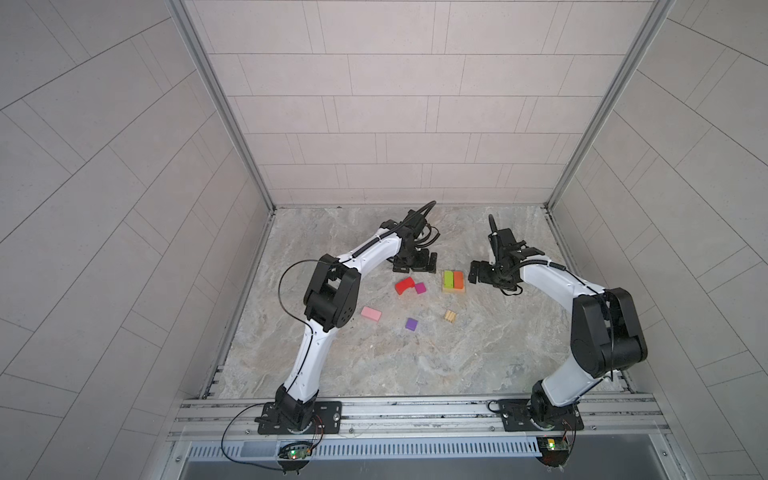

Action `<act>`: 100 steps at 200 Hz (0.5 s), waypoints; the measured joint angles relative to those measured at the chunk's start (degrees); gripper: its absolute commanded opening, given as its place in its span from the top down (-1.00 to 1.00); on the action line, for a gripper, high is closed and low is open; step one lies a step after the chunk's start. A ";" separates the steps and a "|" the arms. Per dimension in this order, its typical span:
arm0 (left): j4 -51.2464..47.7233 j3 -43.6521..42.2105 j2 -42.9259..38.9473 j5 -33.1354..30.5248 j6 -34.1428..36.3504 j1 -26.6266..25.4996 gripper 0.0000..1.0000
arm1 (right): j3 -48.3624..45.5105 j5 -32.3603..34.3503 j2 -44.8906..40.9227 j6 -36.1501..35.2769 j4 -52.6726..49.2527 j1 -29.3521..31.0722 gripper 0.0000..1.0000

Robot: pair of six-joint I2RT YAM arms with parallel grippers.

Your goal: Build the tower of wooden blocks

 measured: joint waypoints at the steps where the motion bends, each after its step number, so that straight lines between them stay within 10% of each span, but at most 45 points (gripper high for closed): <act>1: 0.00 0.00 0.00 -0.04 0.02 -0.02 -1.00 | 0.00 0.02 0.04 0.00 0.00 0.00 -1.00; 100: -0.83 2.16 3.69 -6.60 1.11 -3.26 -1.00 | 0.09 0.83 3.37 0.00 0.13 -1.18 -0.99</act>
